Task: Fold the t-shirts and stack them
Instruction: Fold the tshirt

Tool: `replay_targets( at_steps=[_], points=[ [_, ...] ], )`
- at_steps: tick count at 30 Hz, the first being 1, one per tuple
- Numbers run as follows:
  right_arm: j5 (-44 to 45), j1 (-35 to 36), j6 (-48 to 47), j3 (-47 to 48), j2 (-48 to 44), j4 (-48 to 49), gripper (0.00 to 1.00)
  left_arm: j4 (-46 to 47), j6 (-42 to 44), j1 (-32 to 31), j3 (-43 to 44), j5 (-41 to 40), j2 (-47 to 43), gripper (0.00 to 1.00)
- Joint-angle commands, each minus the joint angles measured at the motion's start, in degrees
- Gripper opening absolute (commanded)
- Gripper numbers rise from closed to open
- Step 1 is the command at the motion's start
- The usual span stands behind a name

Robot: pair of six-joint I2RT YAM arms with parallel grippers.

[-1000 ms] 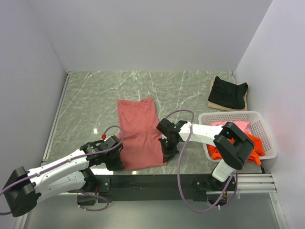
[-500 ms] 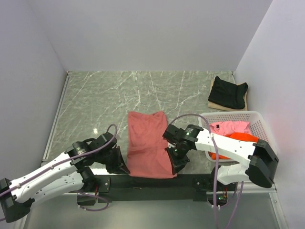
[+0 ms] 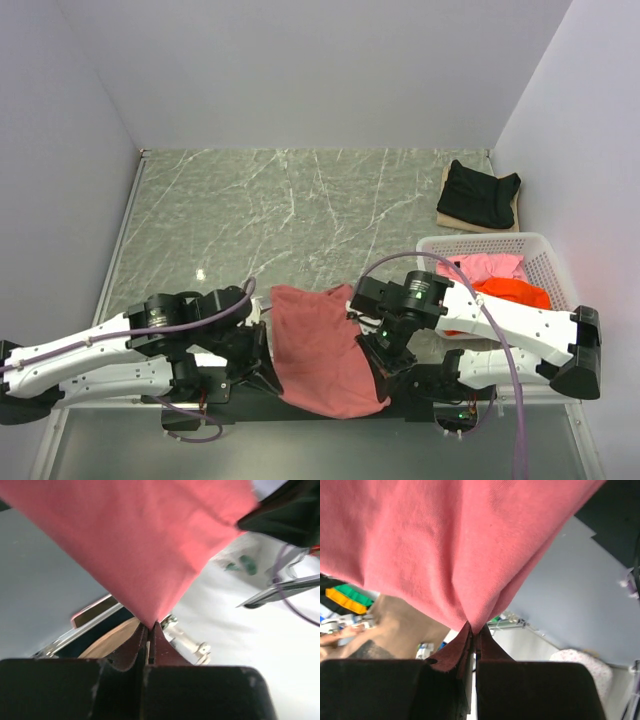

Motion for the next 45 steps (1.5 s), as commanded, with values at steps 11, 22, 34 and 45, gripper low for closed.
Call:
replay_targets(
  at_steps=[11, 22, 34, 45],
  points=[
    [8.3, -14.4, -2.3, 9.3, 4.4, 1.9, 0.0, 10.7, -5.2, 4.5, -4.8, -9.7, -0.7, 0.0],
    [13.3, -20.3, -9.7, 15.4, 14.0, 4.7, 0.0, 7.8, 5.4, 19.0, -6.7, -9.3, -1.2, 0.0],
    [15.7, -23.1, -13.8, 22.8, 24.3, 7.6, 0.0, 5.2, 13.5, 27.6, -6.0, -11.6, 1.5, 0.0],
    [15.7, -26.1, -16.3, 28.9, 31.9, 9.4, 0.0, 7.7, 19.7, 35.7, -8.6, -10.4, 4.4, 0.0]
  ],
)
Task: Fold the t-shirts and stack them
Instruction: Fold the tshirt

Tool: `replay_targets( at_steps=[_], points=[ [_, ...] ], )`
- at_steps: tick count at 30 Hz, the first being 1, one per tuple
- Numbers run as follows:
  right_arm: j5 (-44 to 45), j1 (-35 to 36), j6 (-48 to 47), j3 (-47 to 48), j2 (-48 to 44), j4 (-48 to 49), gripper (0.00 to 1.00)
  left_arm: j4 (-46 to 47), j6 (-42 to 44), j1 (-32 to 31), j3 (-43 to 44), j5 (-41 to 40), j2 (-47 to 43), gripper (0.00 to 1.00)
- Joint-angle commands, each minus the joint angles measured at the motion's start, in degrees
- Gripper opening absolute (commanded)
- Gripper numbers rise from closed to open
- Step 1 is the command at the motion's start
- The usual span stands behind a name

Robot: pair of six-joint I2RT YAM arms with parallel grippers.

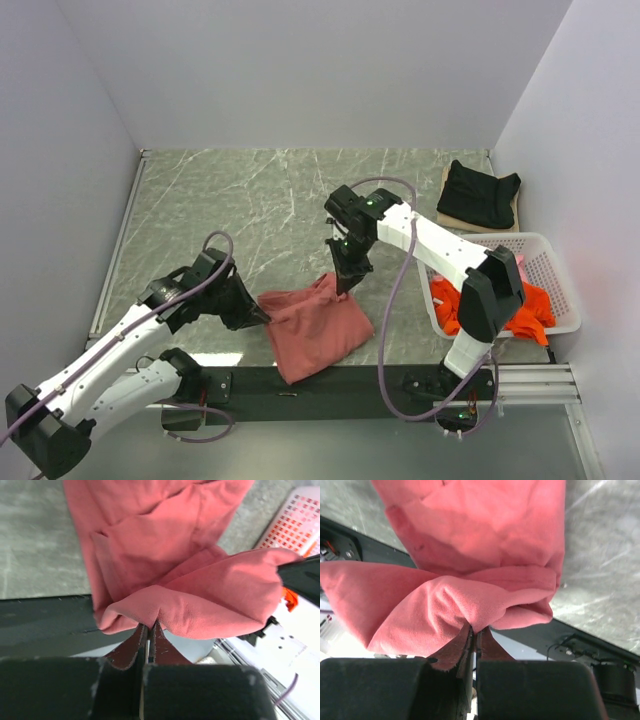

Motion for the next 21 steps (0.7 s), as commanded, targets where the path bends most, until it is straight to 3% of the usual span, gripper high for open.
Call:
replay_targets(
  at_steps=[1, 21],
  points=[
    [0.5, -1.1, -2.2, 3.9, 1.8, 2.4, 0.0, 2.6, 4.2, 1.6, -1.3, 0.5, 0.9, 0.0],
    [-0.8, -3.6, -4.6, 15.1, 15.7, 3.1, 0.0, 11.2, 12.2, 11.5, -3.9, 4.1, 10.6, 0.0]
  ],
)
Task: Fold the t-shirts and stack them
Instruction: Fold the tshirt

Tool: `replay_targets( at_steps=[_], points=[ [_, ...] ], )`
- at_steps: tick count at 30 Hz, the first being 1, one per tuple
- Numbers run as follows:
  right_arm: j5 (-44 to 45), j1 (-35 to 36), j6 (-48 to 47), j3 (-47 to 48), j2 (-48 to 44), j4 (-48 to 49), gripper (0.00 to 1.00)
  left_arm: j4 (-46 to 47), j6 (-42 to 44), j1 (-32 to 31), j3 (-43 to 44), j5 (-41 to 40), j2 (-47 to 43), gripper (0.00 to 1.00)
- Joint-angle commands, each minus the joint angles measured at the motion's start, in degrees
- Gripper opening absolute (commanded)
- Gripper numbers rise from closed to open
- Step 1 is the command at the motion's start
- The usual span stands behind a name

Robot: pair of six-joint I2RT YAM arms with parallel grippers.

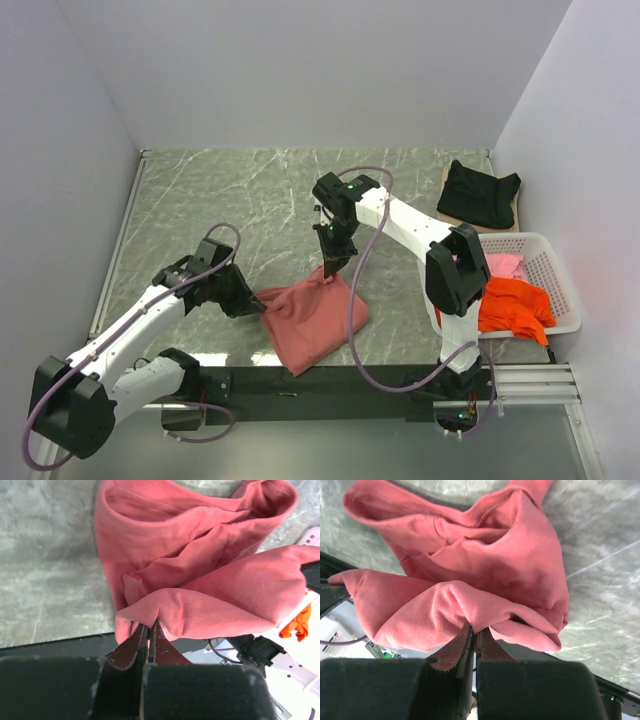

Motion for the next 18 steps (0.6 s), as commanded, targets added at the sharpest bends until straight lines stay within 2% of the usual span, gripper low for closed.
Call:
replay_targets(
  at_steps=[1, 9, 18],
  points=[
    [-0.4, -0.8, -1.2, 3.6, 1.6, 1.1, 0.0, 3.4, 3.6, 1.3, -0.4, 1.6, 1.5, 0.0],
    [-1.0, -1.7, -1.3, 4.7, 5.7, 2.6, 0.0, 4.1, 7.2, 5.6, -0.1, -1.0, 5.4, 0.0],
    [-1.4, -3.3, -0.6, 5.3, 8.0, 4.3, 0.0, 11.3, 10.0, 7.9, 0.1, 0.6, 11.5, 0.0]
  ],
)
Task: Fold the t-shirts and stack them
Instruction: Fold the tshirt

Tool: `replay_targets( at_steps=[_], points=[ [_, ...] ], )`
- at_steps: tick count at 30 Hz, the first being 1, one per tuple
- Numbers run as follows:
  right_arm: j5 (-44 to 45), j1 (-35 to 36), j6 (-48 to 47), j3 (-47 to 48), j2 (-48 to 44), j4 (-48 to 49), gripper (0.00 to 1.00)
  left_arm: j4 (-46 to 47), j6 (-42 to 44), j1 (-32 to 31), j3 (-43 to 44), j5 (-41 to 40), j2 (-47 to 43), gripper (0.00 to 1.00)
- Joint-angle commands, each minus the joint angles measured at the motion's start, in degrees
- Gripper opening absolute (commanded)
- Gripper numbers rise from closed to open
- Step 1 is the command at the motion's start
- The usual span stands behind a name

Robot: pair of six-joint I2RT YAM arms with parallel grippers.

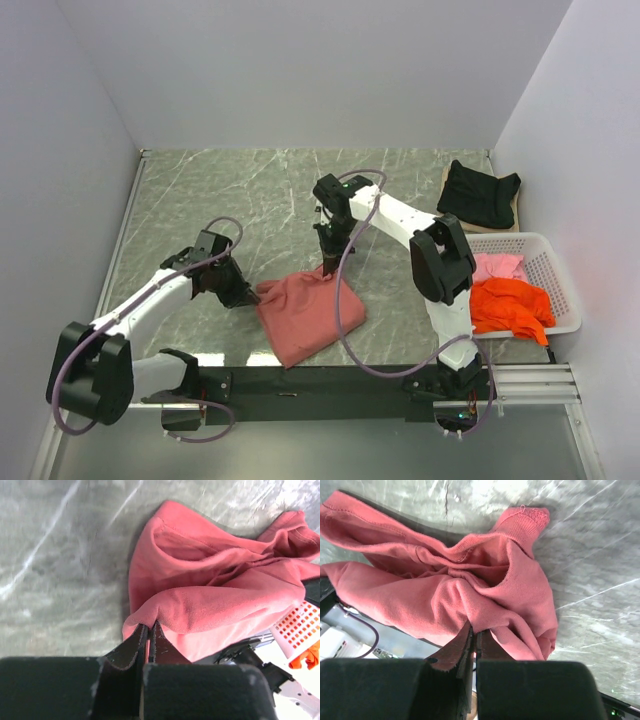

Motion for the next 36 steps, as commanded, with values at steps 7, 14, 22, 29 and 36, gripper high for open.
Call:
replay_targets(
  at_steps=[7, 14, 22, 29, 36],
  points=[
    [-0.5, -2.6, 0.6, 3.0, 0.6, 3.4, 0.0, 9.8, 5.2, 1.5, 4.6, 0.1, 8.4, 0.0],
    [1.5, -4.2, 2.7, 2.6, -1.9, 5.5, 0.22, 8.4, 8.4, 3.0, 14.5, -2.3, 16.1, 0.16],
    [11.6, -5.2, 3.1, 7.1, -11.0, 2.9, 0.63, -0.8, 10.4, 3.3, 29.8, -11.1, 13.0, 0.91],
    [5.4, -4.3, 2.7, 0.7, -16.6, 3.2, 0.59, 2.1, 9.7, -0.3, 24.3, -5.8, 7.3, 0.89],
    [-0.6, 1.1, 1.8, -7.5, -15.6, 5.8, 0.53, 9.0, 3.2, -8.6, 12.9, -3.9, 4.6, 0.89]
  ],
)
